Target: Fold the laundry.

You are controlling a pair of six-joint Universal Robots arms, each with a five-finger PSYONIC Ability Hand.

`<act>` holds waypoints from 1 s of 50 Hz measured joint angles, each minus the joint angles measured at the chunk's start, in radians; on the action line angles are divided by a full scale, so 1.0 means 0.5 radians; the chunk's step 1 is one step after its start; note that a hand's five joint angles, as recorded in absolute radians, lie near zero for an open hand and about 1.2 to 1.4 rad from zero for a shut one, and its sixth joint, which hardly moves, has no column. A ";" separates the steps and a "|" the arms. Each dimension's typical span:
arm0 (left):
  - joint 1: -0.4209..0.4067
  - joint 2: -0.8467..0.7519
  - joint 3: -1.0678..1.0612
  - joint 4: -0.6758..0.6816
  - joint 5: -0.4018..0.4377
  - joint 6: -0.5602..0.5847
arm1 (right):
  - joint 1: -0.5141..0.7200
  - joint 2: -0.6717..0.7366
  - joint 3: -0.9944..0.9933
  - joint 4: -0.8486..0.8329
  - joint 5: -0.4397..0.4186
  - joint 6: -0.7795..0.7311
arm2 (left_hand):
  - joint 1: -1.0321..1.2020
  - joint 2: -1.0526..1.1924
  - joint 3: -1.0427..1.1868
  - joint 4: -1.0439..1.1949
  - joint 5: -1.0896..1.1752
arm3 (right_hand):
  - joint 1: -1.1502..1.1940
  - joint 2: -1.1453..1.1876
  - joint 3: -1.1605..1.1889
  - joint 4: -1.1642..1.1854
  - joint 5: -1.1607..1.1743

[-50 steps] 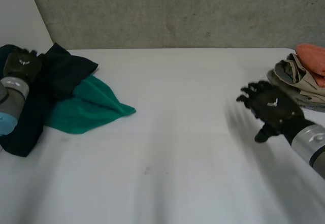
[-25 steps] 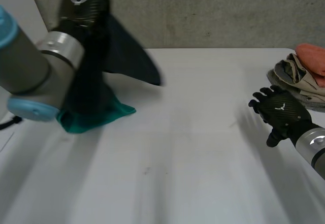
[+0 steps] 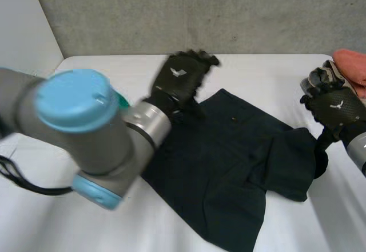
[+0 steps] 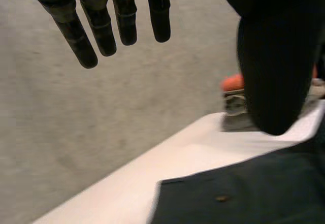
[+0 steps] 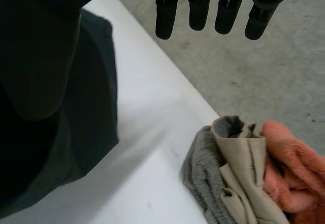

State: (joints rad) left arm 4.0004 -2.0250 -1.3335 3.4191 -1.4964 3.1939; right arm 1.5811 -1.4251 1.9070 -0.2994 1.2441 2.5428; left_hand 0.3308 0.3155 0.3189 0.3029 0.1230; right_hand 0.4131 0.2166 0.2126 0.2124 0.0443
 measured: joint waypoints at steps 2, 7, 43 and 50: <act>0.097 0.114 -0.069 -0.022 0.000 0.002 | -0.002 -0.045 -0.018 0.019 0.001 0.056 | -0.002 0.000 0.000 0.000 0.000 | 0.000 0.000 0.000 0.000 0.000; 0.351 0.315 -0.243 -0.041 0.007 0.018 | 0.037 -0.190 -0.041 0.156 -0.039 0.151 | -0.002 0.000 0.000 0.000 0.000 | 0.000 0.000 0.000 0.000 0.000; 1.024 -0.547 -0.106 0.057 -0.011 0.916 | 0.712 0.186 0.000 0.173 0.255 -0.080 | 1.620 1.752 1.738 1.785 1.703 | 0.000 0.000 0.000 0.000 0.000; 1.129 -0.524 -0.026 0.325 -0.292 0.920 | 0.710 0.184 0.008 0.175 0.250 -0.079 | 1.620 1.753 1.739 1.785 1.703 | 0.000 0.000 0.000 0.000 0.000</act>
State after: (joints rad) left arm 4.5648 -2.2869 -1.3468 3.5814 -1.6423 3.6538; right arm 1.9361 -1.3331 1.9111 -0.2120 1.3691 2.5033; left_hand 1.1409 1.1918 1.1884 1.1953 0.9746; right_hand 0.4131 0.2166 0.2126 0.2124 0.0443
